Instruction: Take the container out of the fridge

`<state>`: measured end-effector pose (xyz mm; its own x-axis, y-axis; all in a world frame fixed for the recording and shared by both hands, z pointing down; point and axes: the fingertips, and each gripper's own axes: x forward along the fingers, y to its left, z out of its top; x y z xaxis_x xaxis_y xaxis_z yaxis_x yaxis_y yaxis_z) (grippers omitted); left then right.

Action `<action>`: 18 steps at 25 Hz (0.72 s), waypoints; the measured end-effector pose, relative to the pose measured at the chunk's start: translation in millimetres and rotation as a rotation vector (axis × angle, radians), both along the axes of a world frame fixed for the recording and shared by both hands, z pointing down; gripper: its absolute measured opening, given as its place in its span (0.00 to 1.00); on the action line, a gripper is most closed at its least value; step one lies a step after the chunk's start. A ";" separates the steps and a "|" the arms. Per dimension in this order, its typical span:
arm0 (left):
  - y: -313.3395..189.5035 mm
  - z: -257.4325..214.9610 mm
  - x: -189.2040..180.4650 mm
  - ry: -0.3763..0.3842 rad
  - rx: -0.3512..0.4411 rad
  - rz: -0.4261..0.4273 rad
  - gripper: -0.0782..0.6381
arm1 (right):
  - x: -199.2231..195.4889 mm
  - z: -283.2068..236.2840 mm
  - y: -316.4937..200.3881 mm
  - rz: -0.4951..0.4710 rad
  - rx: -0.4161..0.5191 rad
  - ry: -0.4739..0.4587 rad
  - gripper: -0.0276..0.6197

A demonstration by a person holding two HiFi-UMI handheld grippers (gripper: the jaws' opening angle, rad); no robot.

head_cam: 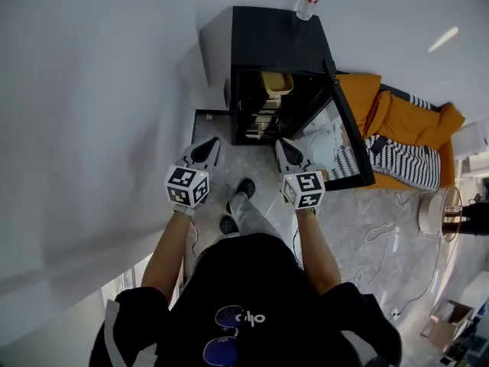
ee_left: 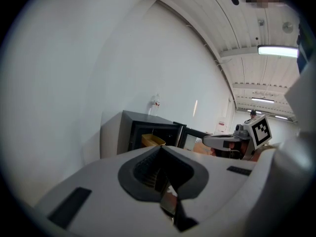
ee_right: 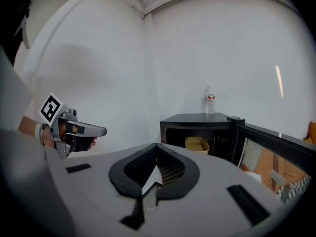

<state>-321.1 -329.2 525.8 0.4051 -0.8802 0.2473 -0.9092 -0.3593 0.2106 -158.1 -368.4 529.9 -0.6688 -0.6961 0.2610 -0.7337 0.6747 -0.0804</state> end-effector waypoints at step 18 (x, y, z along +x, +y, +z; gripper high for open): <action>-178.5 34.4 81.2 -0.057 -0.066 0.301 0.11 | 26.1 19.4 -146.8 0.152 -0.044 -0.029 0.05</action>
<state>-239.9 -507.7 560.2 0.6288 -0.7043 0.3294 -0.7752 -0.6012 0.1943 -132.0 -515.2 549.3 -0.5642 -0.7782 0.2758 -0.8241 0.5515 -0.1296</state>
